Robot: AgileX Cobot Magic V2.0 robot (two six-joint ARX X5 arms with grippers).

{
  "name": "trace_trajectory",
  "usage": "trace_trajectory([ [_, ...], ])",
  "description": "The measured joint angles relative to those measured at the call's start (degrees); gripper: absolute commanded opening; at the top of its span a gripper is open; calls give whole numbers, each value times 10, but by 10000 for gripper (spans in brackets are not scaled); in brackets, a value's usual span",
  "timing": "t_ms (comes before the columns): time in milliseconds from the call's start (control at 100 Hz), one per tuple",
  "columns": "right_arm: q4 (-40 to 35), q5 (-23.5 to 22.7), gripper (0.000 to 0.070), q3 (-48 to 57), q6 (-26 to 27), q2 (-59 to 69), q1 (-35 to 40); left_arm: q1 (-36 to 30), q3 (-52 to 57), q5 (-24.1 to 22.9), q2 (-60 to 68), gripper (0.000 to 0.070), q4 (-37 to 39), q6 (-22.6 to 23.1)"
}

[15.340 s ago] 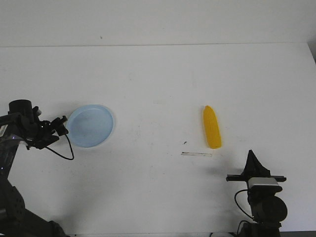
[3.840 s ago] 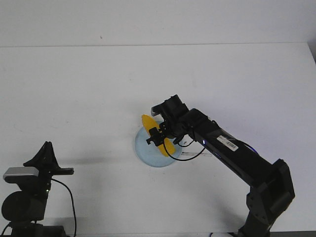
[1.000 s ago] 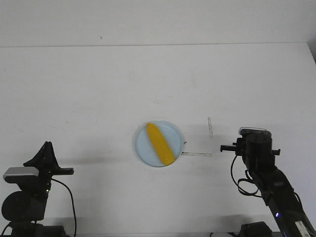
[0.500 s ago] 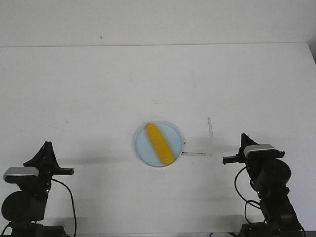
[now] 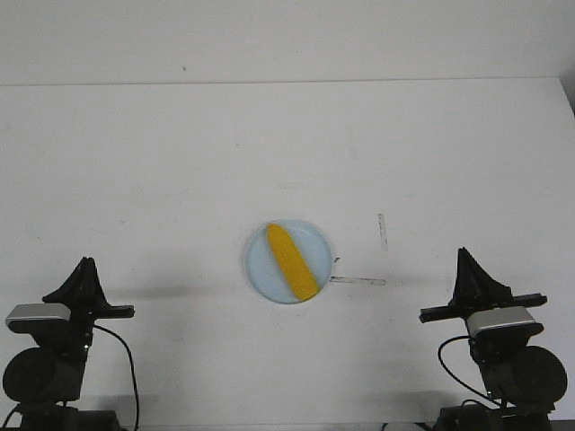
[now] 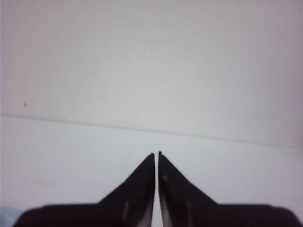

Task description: Place corn on plate with both arms

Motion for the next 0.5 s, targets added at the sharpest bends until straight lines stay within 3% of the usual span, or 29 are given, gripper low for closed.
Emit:
trace_trajectory([
  [500,8,0,13,0,0,-25,0,0,0,0,0,2,0,0],
])
